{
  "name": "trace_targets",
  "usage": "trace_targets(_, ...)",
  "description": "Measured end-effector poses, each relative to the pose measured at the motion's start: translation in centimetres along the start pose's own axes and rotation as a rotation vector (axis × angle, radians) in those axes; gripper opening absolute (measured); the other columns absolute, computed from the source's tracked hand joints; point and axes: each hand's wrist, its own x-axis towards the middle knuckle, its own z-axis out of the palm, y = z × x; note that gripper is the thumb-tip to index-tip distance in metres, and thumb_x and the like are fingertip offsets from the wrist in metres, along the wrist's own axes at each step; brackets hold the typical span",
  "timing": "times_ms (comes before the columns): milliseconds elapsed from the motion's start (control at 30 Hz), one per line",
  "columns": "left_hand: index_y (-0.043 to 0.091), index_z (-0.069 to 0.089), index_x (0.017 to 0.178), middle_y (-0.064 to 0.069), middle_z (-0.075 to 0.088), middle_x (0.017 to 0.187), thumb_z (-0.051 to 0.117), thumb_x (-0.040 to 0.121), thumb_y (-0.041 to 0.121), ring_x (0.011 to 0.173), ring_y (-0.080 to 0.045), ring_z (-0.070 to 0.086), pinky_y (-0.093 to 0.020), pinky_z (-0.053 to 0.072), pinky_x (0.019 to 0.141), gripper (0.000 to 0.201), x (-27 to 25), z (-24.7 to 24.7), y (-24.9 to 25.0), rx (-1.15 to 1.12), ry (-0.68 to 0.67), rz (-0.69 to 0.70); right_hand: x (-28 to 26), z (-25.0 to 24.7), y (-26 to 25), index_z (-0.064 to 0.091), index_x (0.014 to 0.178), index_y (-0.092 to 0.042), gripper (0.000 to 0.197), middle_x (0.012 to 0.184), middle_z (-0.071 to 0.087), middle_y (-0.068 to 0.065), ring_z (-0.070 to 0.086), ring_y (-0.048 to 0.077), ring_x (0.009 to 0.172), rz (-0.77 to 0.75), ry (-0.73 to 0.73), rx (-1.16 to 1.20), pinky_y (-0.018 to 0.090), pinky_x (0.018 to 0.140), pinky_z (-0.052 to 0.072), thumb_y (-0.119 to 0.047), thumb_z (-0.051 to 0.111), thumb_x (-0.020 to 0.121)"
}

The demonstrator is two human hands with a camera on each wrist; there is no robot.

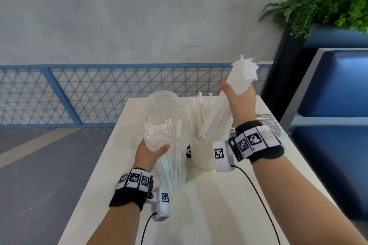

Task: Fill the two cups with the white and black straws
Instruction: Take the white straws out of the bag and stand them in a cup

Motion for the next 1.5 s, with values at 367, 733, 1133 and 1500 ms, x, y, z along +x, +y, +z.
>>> trace_targets(367,0.012,0.061,0.11,-0.005,0.068,0.105,0.078,0.07,0.005,0.101,-0.019,0.063,-0.033,0.046,0.093,0.045,-0.3,0.2,0.1,-0.023,-0.006,0.022,-1.9,1.1,3.0,0.059,0.101,-0.016,0.021,0.088,0.064,-0.005,0.054,-0.001,0.077,-0.316,-0.184,-0.267,0.004,0.067,0.036,-0.007,0.064,0.083)
trace_targets(733,0.012,0.061,0.109,0.002,0.068,0.1,0.076,0.071,0.003,0.097,-0.012,0.063,-0.022,0.047,0.084,0.042,-0.4,0.2,0.1,-0.021,-0.038,0.044,-2.5,1.1,5.6,0.048,0.127,-0.025,0.07,0.144,0.027,0.008,0.027,0.025,0.136,-0.211,-0.339,-0.59,0.039,0.107,0.033,-0.05,0.074,0.067)
trace_targets(1133,0.012,0.059,0.111,0.003,0.067,0.099,0.075,0.072,0.003,0.095,-0.006,0.062,-0.016,0.047,0.081,0.043,-0.4,0.2,0.0,-0.03,-0.049,0.035,-1.3,1.3,4.4,0.045,0.127,-0.009,0.048,0.117,0.058,0.012,0.053,0.028,0.111,-0.259,-0.392,-0.678,0.026,0.089,0.037,-0.012,0.065,0.083)
trace_targets(1500,0.01,0.061,0.115,-0.003,0.07,0.106,0.083,0.052,0.032,0.104,-0.015,0.064,-0.032,0.047,0.093,0.07,0.1,-0.4,-0.6,-0.051,-0.066,0.002,-3.6,1.4,4.2,0.06,0.104,-0.011,0.032,0.11,0.055,0.005,0.049,0.011,0.1,-0.573,-0.1,-0.45,0.015,0.09,0.037,-0.023,0.071,0.076)
